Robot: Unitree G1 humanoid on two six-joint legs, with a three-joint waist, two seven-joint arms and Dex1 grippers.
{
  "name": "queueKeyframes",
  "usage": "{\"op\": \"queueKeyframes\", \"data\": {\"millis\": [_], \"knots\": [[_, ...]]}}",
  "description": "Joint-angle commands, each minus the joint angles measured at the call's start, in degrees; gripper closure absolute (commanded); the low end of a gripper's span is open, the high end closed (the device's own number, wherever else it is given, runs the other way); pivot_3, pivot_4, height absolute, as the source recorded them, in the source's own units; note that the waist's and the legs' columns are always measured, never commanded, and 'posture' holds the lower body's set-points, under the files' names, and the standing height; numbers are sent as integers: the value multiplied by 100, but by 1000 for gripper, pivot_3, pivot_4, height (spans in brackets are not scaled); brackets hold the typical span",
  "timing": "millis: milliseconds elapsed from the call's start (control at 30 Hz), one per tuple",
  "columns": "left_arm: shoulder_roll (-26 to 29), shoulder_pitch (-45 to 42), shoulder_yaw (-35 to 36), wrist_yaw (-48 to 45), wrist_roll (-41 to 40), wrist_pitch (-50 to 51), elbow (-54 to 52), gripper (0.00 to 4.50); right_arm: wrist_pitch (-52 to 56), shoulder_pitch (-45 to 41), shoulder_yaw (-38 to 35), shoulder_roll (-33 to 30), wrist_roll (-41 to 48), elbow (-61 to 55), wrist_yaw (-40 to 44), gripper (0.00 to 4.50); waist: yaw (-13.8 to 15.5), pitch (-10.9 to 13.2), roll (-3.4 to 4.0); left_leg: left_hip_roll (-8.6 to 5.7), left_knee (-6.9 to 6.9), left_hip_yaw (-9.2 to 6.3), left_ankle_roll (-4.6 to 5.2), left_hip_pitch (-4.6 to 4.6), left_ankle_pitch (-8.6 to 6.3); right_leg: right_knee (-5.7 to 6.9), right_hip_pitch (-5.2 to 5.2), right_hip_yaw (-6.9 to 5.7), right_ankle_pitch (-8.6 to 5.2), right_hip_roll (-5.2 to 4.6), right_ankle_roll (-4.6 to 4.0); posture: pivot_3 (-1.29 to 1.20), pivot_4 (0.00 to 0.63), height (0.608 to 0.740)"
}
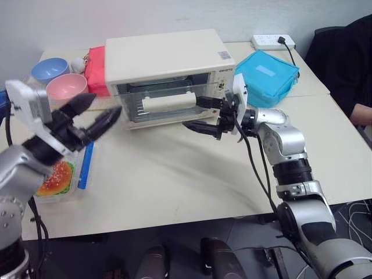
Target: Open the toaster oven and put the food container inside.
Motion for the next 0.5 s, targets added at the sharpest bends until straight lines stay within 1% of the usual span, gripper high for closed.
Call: {"op": "queueKeyframes", "data": {"millis": [33,167,300,333,500], "knots": [[122,-477,-394,-61,518,-180,379,1858,16,-33,-13,79,232,-561,-29,0,-3,0,0,0,1,0,0,0,0,2,0,-1,0,1,0,0,150,740],[221,-985,-904,-457,1055,-355,856,3132,75,47,-45,82,271,-731,-120,0,-11,0,0,1,-2,5,0,-3,0,0,-5,-2,0,4,0,0,150,740],[280,-1226,-1192,-854,1425,-477,1170,4376,114,135,-58,65,317,-858,-194,0,-20,0,0,2,-3,7,0,-11,-1,-3,-15,-1,0,4,0,0,150,740],[279,-1270,-1236,-932,1496,-502,1237,4466,117,172,-54,59,326,-901,-204,0,-21,0,0,1,-4,11,1,-13,-2,-4,-17,-1,0,3,1,0,150,740],[241,-1423,-1433,-1252,1805,-581,1449,4466,161,305,-51,51,366,-1077,-271,0,-18,0,0,1,-2,13,4,-24,-3,-6,-27,-1,0,2,1,0,150,740]]}}
